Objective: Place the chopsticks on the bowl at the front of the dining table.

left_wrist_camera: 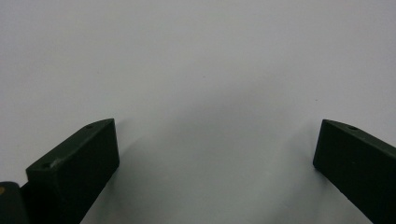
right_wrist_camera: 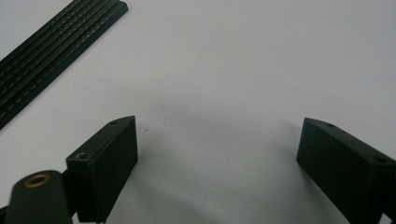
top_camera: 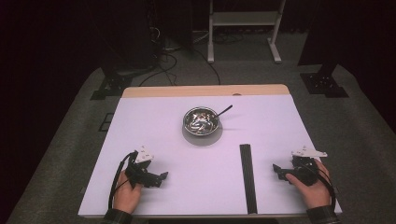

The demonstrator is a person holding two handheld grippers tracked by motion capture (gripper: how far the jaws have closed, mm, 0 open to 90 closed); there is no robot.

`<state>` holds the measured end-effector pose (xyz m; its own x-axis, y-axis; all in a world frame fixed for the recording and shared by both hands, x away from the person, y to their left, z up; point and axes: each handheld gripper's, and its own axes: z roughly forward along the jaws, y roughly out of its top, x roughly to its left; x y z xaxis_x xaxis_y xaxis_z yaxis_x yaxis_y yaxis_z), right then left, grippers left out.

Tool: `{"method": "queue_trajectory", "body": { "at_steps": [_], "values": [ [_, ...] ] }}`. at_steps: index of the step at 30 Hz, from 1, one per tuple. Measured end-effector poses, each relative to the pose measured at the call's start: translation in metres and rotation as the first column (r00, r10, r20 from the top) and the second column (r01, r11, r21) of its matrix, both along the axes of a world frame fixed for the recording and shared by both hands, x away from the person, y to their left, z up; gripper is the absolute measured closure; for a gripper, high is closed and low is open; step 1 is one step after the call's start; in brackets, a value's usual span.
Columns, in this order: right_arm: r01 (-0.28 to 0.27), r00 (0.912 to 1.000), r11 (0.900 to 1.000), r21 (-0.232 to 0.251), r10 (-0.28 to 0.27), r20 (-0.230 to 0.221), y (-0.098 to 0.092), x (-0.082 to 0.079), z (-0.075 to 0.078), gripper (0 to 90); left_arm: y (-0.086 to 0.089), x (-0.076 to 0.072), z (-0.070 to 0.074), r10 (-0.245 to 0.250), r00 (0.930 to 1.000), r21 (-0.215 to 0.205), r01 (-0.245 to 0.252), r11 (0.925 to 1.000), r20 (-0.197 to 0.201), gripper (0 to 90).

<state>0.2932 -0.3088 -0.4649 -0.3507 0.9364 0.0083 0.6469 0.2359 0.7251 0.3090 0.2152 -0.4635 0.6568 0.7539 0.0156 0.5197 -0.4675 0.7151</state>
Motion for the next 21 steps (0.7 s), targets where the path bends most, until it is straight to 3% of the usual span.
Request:
{"method": "queue_trajectory", "body": {
  "at_steps": [10,12,16,21],
  "values": [
    [0.002,1.0000,1.000,-0.006,-0.002,-0.002,0.0005,0.0003,0.0009,13.3,0.0001,0.0002,0.0000,-0.002,1.0000,0.001,0.002,1.0000,0.001,0.0],
    [-0.021,0.9997,1.000,-0.013,0.021,-0.010,0.0011,0.0010,0.0036,18.8,0.0001,0.0003,-0.0001,-0.001,1.0000,0.001,0.001,1.0000,0.001,0.0],
    [-0.024,0.9996,0.999,-0.043,0.024,0.013,0.0033,0.0029,0.0059,20.9,0.0001,0.0003,-0.0001,-0.001,1.0000,0.000,0.001,1.0000,0.001,0.0],
    [-0.041,0.9989,0.998,-0.042,0.042,0.019,0.0047,0.0044,0.0084,21.3,0.0001,0.0000,-0.0001,0.000,1.0000,0.000,0.000,1.0000,0.000,0.0]
  ]
}}
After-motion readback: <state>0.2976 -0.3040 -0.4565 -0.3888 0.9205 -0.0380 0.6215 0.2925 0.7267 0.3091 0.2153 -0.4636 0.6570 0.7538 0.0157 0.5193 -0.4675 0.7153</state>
